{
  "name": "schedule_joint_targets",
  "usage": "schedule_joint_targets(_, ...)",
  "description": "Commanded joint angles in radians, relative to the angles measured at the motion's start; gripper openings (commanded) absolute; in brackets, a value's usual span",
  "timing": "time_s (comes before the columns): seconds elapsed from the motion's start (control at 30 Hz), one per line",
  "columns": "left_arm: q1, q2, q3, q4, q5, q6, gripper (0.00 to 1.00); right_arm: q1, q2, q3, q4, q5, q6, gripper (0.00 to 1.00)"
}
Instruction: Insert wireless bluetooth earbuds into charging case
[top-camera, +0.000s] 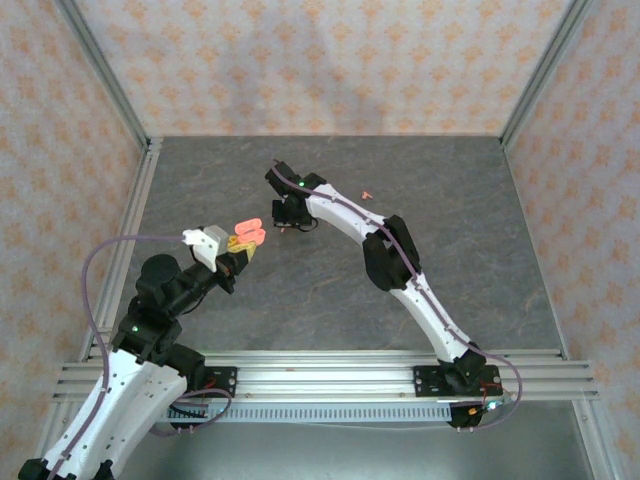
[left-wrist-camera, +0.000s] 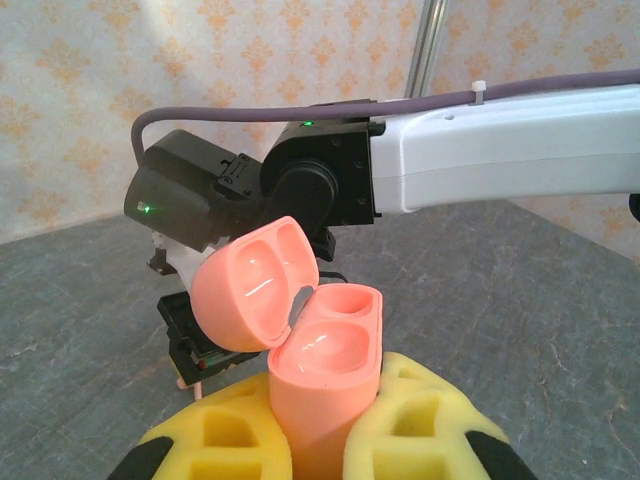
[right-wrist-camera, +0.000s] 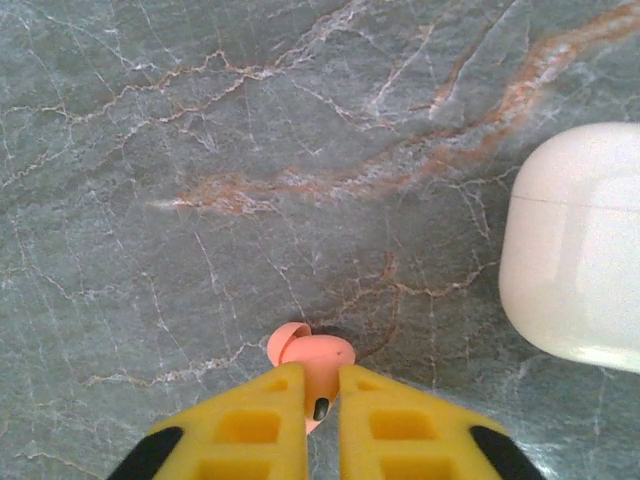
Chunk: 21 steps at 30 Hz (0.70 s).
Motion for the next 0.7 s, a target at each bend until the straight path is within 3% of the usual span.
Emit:
schedule_joint_targets(0.0,-0.002,-0.001,-0.005,0.034,0.010,0.005,0.00,0.004,-0.057,-0.060,-0.080,0.031,-0.033,0.10)
schedule_joint_targets(0.3,-0.002,0.015,0.013,0.021,0.010,-0.001,0.00,-0.005,-0.211,-0.202,-0.183,0.174,-0.128,0.05)
schedule_joint_targets(0.67,-0.001,0.041,0.026,0.032,0.017,-0.017,0.00,-0.033,-0.383,-0.489,-0.362,0.506,-0.202,0.05)
